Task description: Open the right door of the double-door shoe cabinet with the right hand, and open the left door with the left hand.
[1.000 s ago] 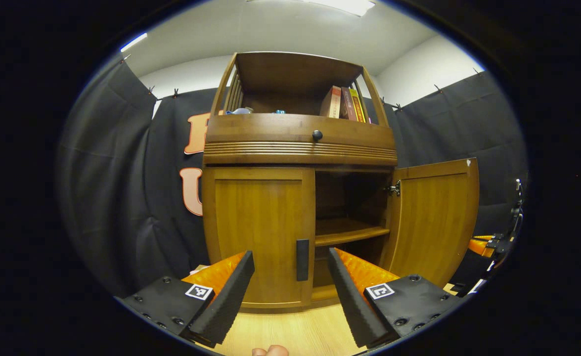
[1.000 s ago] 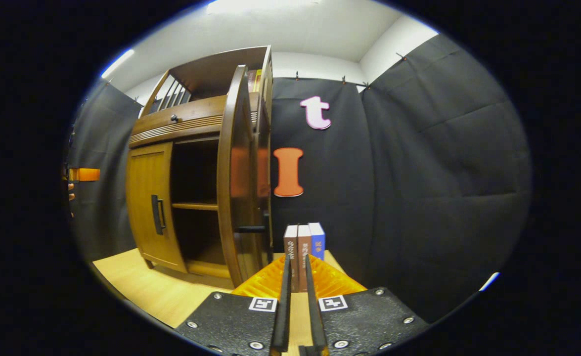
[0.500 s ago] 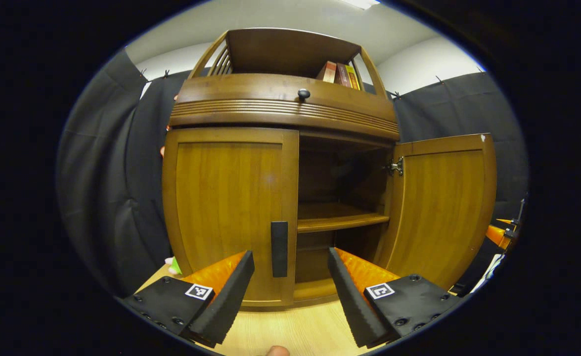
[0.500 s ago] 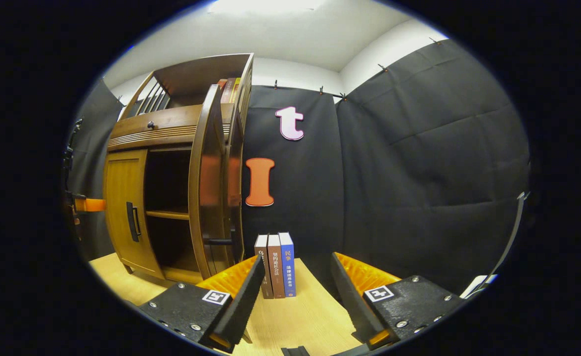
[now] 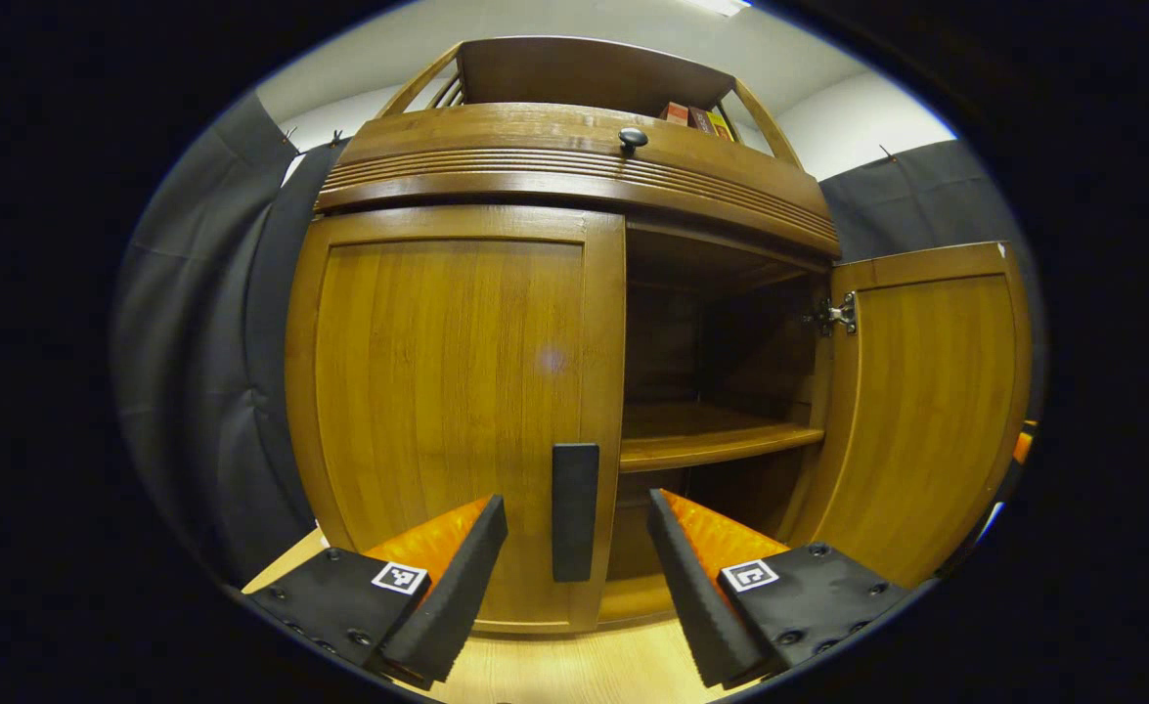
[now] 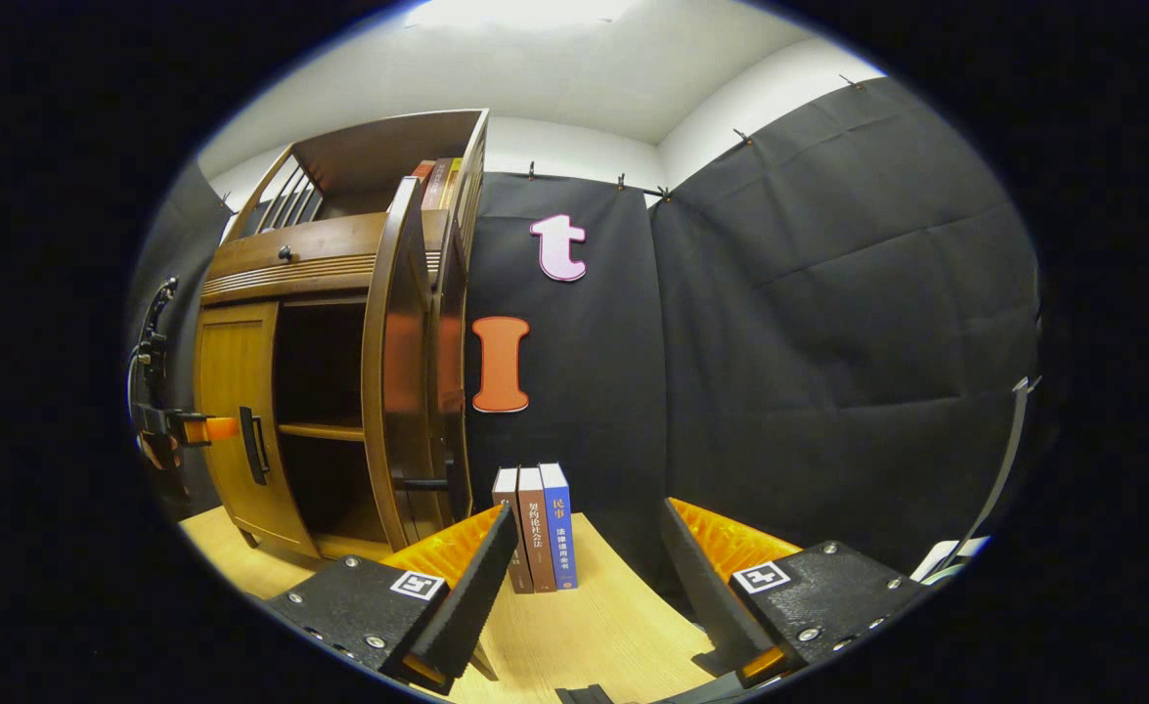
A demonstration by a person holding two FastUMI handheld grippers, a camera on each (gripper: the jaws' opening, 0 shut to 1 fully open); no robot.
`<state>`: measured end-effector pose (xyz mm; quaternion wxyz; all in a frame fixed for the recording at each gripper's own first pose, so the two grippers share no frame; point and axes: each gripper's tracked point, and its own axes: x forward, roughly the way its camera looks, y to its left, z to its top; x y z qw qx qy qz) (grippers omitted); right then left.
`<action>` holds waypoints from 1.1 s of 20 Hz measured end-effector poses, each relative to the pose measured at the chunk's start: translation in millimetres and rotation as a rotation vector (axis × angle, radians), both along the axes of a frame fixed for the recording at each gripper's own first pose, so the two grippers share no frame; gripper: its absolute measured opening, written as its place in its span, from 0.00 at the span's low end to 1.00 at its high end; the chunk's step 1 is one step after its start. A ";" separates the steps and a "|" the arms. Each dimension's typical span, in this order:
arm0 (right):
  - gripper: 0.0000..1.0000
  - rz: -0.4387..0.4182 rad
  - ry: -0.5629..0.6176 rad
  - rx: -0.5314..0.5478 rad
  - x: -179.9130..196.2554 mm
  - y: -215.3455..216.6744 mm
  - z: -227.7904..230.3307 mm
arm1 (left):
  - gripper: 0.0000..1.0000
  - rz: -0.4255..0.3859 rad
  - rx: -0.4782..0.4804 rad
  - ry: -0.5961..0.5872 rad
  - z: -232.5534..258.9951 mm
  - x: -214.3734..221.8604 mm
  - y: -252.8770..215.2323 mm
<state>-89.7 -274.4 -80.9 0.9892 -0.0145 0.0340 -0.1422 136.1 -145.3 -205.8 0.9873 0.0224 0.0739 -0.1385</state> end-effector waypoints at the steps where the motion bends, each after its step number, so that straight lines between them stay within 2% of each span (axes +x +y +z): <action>1: 1.00 0.000 -0.003 0.005 -0.2 0.9 1.1 | 0.91 -0.001 0.009 -0.006 -2.6 5.8 -2.1; 2: 1.00 0.000 -0.008 0.008 -0.3 1.0 1.9 | 0.86 -0.004 0.009 -0.004 -5.8 10.1 -2.1; 5: 1.00 -0.002 -0.010 0.008 -1.7 2.8 1.6 | 0.84 0.000 -0.004 0.029 -20.4 23.2 -5.8; 10: 1.00 0.013 -0.007 0.009 -5.4 10.9 3.7 | 0.75 0.016 -0.011 0.077 -41.8 43.1 -4.4; 15: 1.00 0.013 -0.024 -0.002 -13.5 18.0 17.3 | 0.55 -0.006 -0.038 0.096 -52.6 46.9 -12.0; 16: 1.00 0.015 -0.028 -0.001 -16.0 21.0 20.5 | 0.46 -0.007 -0.028 0.093 -52.6 46.6 -10.6; 18: 1.00 0.026 -0.031 0.000 -18.9 29.0 24.6 | 0.45 -0.015 -0.019 0.087 -53.0 45.7 -11.8; 19: 0.81 0.032 -0.029 -0.001 -19.4 32.7 25.0 | 0.43 -0.024 -0.019 0.076 -53.0 47.3 -13.0; 20: 0.92 0.035 -0.025 -0.001 -20.0 34.4 24.1 | 0.41 -0.023 -0.014 0.078 -54.3 44.5 -12.6; 22: 0.91 0.045 -0.014 0.003 -20.0 42.2 22.1 | 0.38 -0.020 -0.008 0.080 -53.9 42.9 -11.2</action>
